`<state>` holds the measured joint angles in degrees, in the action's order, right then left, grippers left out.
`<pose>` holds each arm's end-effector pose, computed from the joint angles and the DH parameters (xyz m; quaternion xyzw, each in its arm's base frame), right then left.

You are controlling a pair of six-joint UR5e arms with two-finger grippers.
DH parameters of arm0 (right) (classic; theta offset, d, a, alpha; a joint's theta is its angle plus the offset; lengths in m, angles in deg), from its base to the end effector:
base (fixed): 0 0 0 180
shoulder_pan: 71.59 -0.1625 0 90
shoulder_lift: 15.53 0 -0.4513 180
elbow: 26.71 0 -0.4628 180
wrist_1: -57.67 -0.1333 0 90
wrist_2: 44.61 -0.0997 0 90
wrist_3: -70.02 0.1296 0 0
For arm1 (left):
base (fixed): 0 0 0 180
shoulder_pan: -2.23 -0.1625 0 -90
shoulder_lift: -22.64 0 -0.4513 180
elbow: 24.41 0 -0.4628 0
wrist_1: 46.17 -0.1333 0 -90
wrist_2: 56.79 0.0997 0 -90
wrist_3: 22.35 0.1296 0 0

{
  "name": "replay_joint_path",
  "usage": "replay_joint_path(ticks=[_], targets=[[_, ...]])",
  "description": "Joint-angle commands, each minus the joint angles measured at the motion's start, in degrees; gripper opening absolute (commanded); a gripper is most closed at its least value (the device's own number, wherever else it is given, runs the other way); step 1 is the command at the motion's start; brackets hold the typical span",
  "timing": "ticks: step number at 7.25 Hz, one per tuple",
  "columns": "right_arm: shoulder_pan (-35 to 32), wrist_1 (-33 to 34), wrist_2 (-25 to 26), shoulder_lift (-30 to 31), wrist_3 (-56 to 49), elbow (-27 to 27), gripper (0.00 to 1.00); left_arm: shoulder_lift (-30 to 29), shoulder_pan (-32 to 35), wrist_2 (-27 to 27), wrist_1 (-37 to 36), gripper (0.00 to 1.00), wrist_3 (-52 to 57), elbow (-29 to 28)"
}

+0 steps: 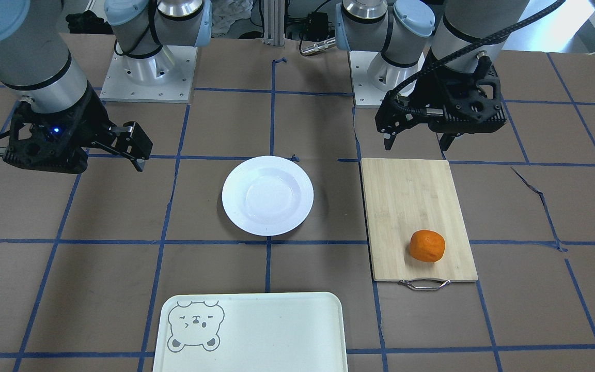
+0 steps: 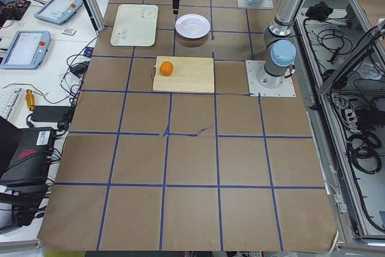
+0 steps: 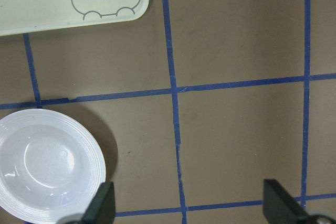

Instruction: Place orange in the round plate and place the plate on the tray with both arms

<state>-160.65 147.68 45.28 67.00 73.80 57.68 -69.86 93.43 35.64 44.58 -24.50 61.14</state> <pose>0.1234 -0.6188 0.4622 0.0412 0.9990 0.0162 0.0006 -0.1400 -0.5818 0.5018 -0.0085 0.9997 -0.0111 0.0209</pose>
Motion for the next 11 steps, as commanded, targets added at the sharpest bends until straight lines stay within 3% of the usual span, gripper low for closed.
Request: replay_joint_path(ticks=[1,11], targets=[[0.0,0.3,0.1,0.0,0.0,0.1,1.00,0.1,-0.1,-0.1,0.0,1.00,0.0,0.1],[0.0,0.4,0.0,0.0,0.2,0.2,1.00,1.0,-0.3,-0.5,-0.4,1.00,0.0,1.3]])
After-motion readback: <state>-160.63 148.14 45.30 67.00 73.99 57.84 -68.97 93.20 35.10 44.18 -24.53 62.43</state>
